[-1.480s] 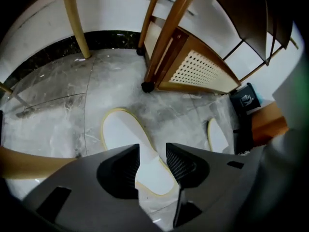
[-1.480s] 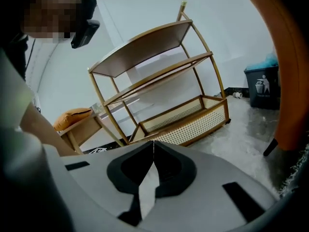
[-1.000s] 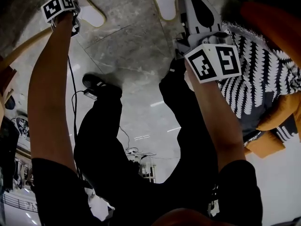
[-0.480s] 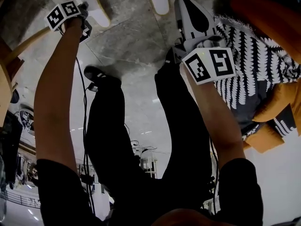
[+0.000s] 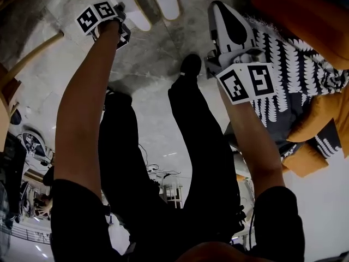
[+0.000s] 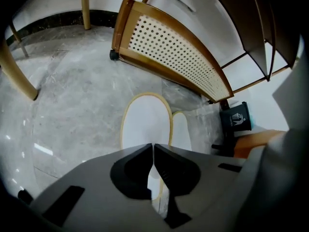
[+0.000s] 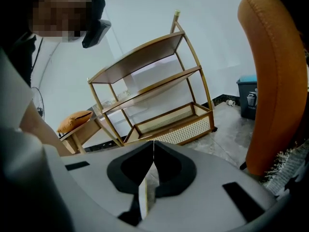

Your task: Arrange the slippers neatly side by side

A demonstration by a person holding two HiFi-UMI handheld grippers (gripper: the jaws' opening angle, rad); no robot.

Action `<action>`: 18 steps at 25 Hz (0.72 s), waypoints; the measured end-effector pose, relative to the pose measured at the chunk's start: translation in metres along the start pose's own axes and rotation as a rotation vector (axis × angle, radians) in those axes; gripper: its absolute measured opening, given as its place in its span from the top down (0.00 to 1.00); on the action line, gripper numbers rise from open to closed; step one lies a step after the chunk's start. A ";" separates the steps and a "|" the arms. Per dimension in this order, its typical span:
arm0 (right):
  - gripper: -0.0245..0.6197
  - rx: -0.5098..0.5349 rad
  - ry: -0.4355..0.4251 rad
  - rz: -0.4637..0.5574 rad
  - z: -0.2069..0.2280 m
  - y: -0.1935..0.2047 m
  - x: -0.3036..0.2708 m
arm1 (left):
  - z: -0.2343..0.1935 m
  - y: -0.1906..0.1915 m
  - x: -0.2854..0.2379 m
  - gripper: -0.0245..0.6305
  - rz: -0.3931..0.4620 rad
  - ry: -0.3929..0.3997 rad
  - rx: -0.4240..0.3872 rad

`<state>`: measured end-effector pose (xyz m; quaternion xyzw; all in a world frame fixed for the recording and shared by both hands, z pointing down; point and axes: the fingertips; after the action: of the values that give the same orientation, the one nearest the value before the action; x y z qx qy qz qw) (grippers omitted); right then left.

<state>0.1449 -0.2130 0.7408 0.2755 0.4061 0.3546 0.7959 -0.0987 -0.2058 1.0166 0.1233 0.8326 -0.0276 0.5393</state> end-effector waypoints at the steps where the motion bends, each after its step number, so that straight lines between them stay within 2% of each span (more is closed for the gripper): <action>1: 0.91 -0.003 0.002 -0.001 0.004 0.001 0.001 | 0.005 0.001 -0.006 0.93 -0.002 0.002 -0.003; 4: 0.91 -0.003 0.001 -0.006 0.014 0.004 0.002 | 0.014 0.001 -0.021 0.93 -0.005 0.004 -0.016; 9: 0.91 -0.011 0.010 -0.001 0.028 0.008 -0.001 | 0.018 0.000 -0.041 0.93 0.004 0.029 0.011; 18: 0.91 -0.057 0.025 -0.004 0.038 0.023 0.001 | 0.029 -0.001 -0.061 0.93 0.005 0.069 -0.025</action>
<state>0.1692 -0.2039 0.7769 0.2476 0.4063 0.3677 0.7990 -0.0498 -0.2230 1.0599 0.1196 0.8506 -0.0116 0.5119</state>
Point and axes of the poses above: the fingertips, and each gripper's own axes: x backward along the fingers, z to its right, y out of its underside, and after that the axes turned 7 degrees about -x, right-handed
